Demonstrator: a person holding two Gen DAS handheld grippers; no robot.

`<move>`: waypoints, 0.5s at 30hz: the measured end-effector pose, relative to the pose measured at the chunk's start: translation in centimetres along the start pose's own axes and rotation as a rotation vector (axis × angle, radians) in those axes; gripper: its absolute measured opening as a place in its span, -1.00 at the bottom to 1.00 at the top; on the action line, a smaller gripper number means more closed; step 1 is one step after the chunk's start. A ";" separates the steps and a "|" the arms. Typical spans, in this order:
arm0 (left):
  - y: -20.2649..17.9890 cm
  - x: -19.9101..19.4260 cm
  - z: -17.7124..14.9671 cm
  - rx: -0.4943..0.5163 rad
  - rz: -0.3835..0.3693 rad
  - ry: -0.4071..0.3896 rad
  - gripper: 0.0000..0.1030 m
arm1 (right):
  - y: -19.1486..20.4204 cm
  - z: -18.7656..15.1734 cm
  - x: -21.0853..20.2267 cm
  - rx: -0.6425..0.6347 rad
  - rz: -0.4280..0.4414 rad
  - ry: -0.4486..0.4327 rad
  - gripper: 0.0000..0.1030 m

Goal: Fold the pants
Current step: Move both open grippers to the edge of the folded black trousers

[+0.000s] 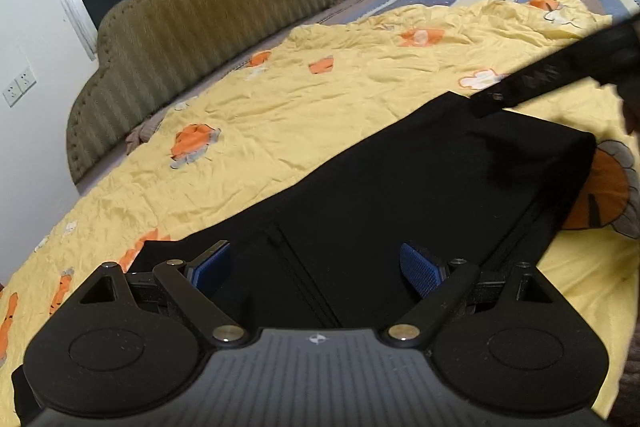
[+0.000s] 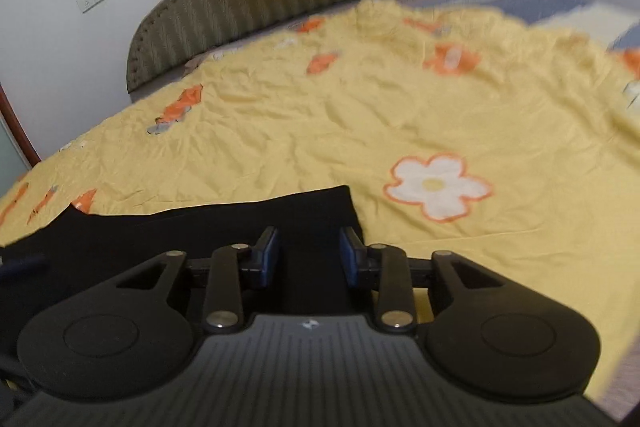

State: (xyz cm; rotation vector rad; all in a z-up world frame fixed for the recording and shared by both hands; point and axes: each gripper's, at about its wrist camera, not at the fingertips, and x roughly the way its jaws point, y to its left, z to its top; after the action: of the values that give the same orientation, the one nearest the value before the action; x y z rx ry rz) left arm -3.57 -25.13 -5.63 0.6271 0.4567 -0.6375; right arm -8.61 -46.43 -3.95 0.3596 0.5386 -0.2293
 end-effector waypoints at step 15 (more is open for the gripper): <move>4.2 -1.9 -0.7 -0.196 -0.021 -0.010 0.77 | -4.0 -4.5 -6.9 0.210 0.033 -0.031 -0.24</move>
State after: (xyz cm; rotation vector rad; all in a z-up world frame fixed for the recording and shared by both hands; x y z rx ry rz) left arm -2.23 -21.24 -3.40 0.4337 0.5106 -0.6069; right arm -17.63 -47.56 -4.91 0.5676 0.4788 -0.2596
